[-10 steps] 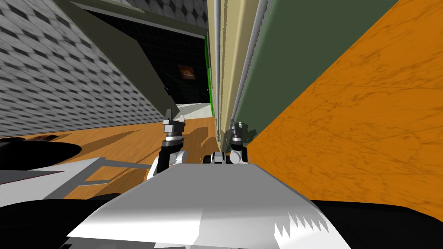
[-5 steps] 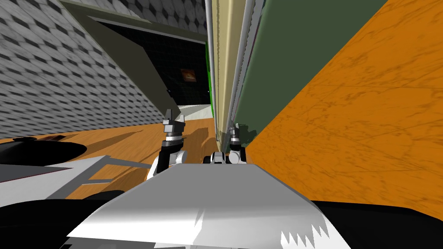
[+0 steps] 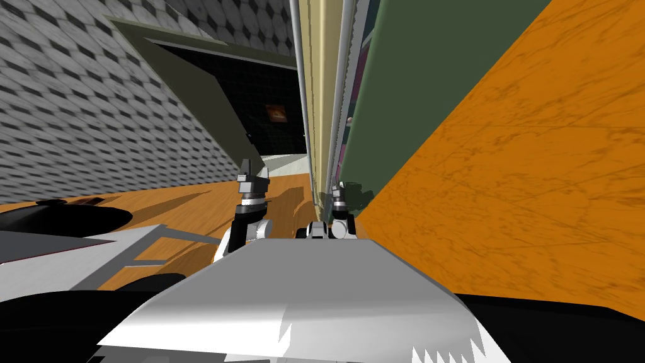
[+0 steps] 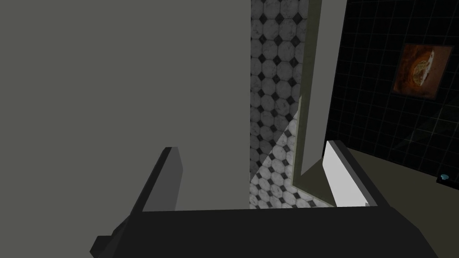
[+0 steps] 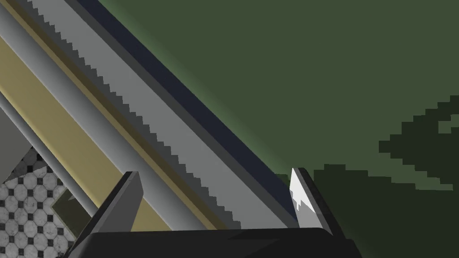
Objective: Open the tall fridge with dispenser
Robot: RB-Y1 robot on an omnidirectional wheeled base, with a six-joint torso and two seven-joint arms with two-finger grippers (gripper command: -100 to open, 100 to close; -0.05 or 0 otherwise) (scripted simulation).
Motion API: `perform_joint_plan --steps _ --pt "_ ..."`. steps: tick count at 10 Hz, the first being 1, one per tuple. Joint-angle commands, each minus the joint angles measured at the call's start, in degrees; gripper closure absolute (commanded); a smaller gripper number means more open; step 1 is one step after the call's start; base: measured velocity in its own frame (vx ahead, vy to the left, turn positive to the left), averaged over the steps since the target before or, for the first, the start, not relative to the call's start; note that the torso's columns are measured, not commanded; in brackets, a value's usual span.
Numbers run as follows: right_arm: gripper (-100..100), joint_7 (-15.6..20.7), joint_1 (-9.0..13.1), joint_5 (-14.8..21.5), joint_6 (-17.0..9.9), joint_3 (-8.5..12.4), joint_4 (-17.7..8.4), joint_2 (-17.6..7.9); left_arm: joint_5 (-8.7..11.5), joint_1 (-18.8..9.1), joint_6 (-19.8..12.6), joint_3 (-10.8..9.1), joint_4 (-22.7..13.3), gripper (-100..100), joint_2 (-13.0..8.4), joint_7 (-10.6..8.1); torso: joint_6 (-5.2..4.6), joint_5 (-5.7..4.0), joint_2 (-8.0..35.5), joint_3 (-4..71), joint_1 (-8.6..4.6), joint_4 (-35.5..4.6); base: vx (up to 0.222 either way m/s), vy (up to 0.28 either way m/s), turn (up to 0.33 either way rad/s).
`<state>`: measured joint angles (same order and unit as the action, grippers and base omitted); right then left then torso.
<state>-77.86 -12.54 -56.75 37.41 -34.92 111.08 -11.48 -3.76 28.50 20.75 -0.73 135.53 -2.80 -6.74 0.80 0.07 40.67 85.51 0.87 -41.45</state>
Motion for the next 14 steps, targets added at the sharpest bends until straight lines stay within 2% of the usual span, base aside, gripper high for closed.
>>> perform_joint_plan --steps 1,2,4,5,8,11,12,14 --pt "-100 -2.67 0.55 -2.15 -1.48 -1.72 -1.57 0.02 0.00 0.00 0.00 0.00 0.00 0 0.00 0.00 0.18 -0.03 -0.06 0.01 0.06 0.08 0.000 0.000 0.000" --pt "-100 -4.81 1.11 -3.83 -1.54 -2.63 -2.44 -0.26 0.00 -0.01 0.00 0.00 0.00 0 0.00 0.00 0.25 -0.03 -0.18 0.07 0.14 0.16 -0.012 -0.002 0.046" --pt "-100 -5.05 1.11 -3.83 -1.54 -2.63 -2.44 -0.26 0.00 -0.01 0.00 0.00 0.00 0 0.00 0.00 0.10 0.02 -0.24 0.14 0.08 0.02 -0.001 0.021 0.071" --pt "-100 -7.26 1.62 -5.38 -1.60 -3.48 -3.21 -0.56 0.00 0.00 0.00 0.01 0.01 0 0.01 0.00 -0.37 0.03 0.19 -0.06 -0.26 -0.27 0.012 0.023 0.023" --pt "-100 -12.65 2.84 -9.17 -1.69 -5.55 -4.97 -1.52 0.00 0.00 0.00 0.00 0.00 0 0.00 0.00 -0.65 -0.15 0.45 -0.24 -0.94 -0.36 0.006 0.014 0.074" --pt "-100 -16.46 3.67 -11.85 -1.72 -7.01 -6.06 -2.46 0.00 0.00 0.00 0.00 0.00 0 0.00 0.00 -0.83 -0.13 1.22 -0.70 -1.02 -0.66 0.008 0.004 0.031" --pt "-100 -15.56 3.45 -11.17 -1.70 -6.80 -5.58 -2.31 0.00 0.00 0.00 0.00 0.00 0 0.00 0.00 -0.82 -0.11 1.30 -0.76 -0.97 -0.68 0.000 0.000 0.000" --pt "-100 -12.92 3.53 -12.74 -4.45 -5.86 -4.25 -0.64 0.00 0.00 0.00 0.00 0.00 0 0.00 0.00 -0.81 -0.06 1.27 -0.70 -0.88 -0.89 0.040 0.005 -0.057"
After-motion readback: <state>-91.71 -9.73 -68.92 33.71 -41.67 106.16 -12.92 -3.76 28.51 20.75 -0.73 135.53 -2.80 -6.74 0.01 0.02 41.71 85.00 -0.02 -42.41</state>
